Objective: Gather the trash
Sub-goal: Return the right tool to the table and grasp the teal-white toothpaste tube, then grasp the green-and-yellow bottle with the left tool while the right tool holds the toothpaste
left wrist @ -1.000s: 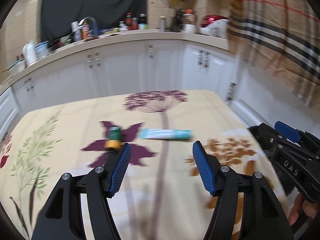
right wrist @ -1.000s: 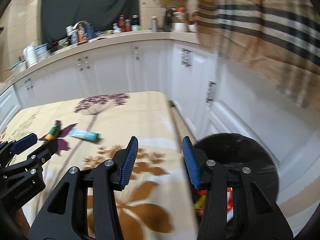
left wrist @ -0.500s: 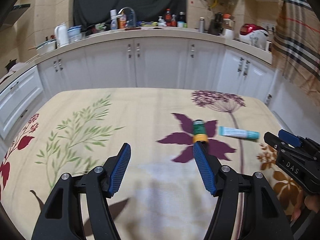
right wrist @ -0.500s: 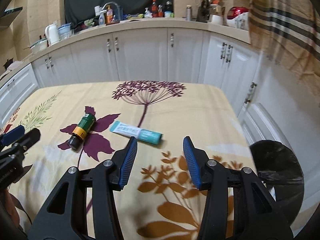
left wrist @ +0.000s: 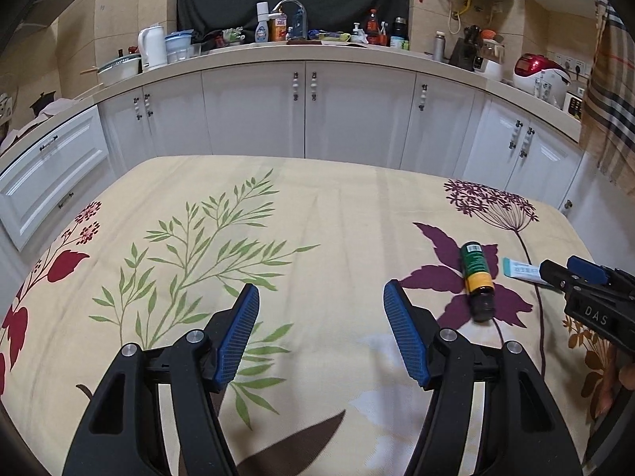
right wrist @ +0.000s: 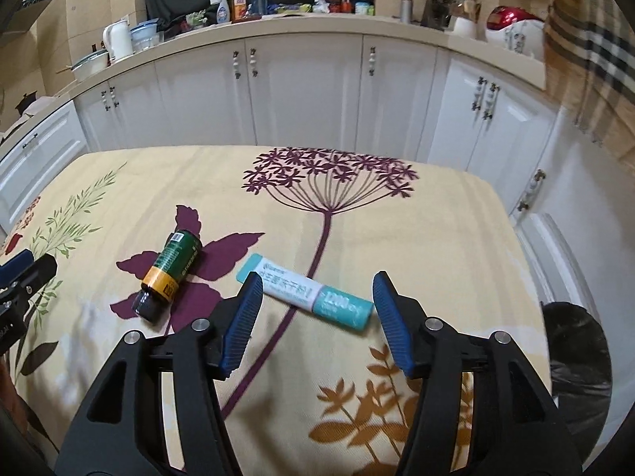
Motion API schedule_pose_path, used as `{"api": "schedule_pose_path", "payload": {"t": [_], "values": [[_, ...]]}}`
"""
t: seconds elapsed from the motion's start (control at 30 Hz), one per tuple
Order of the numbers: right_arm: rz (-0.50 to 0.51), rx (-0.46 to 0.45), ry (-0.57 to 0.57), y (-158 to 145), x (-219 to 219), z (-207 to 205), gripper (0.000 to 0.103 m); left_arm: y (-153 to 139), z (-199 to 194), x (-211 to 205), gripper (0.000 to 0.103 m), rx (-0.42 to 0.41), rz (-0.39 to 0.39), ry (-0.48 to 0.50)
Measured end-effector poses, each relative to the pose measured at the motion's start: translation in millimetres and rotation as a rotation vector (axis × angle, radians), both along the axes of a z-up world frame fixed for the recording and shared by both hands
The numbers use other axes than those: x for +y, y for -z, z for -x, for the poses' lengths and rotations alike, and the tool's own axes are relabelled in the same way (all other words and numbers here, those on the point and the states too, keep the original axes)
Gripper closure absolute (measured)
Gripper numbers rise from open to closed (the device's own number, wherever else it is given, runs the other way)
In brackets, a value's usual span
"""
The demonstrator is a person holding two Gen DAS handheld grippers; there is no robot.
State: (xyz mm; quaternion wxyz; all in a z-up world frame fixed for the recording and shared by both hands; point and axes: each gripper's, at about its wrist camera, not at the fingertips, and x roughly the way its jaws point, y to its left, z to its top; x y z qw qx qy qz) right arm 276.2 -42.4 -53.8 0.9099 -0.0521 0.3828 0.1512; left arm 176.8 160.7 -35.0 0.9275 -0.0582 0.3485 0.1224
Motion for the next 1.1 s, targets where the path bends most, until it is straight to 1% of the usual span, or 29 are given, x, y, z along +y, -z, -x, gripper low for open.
{"api": "schedule_pose_path", "payload": {"t": [0.27,0.3,0.33,0.43,0.47,0.5,0.73,0.83,1.1], "values": [[-0.005,0.079,-0.040,12.1,4.1,-12.9,0.048,5.0,-2.7,8.5,0.038,0.021,-0.001,-0.015],[-0.005,0.084,-0.044,12.8,4.3,-13.1,0.051,5.6,-3.0,8.8,0.038,0.023,0.000,-0.016],[-0.004,0.088,-0.047,13.3,4.2,-12.6,0.060,6.2,-2.7,9.2,0.038,0.025,0.001,-0.018],[0.006,0.092,-0.050,14.0,5.3,-10.7,0.076,7.2,-1.6,10.0,0.038,0.027,0.005,-0.023],[0.006,0.092,-0.053,14.1,5.6,-9.6,0.079,7.3,-1.8,10.0,0.038,0.027,0.004,-0.022],[0.008,0.092,-0.054,13.8,5.7,-8.6,0.086,7.4,-1.5,9.6,0.038,0.027,0.003,-0.020],[-0.004,0.088,-0.049,13.4,3.2,1.4,0.088,8.2,-2.9,0.9,0.038,0.031,0.012,0.004],[-0.004,0.073,-0.036,11.0,-0.4,7.2,0.089,7.8,-4.1,-6.6,0.038,0.029,0.015,0.018],[0.004,0.033,0.031,5.8,-26.2,22.7,0.089,10.5,-12.5,-32.7,0.038,0.039,0.027,0.074]]}}
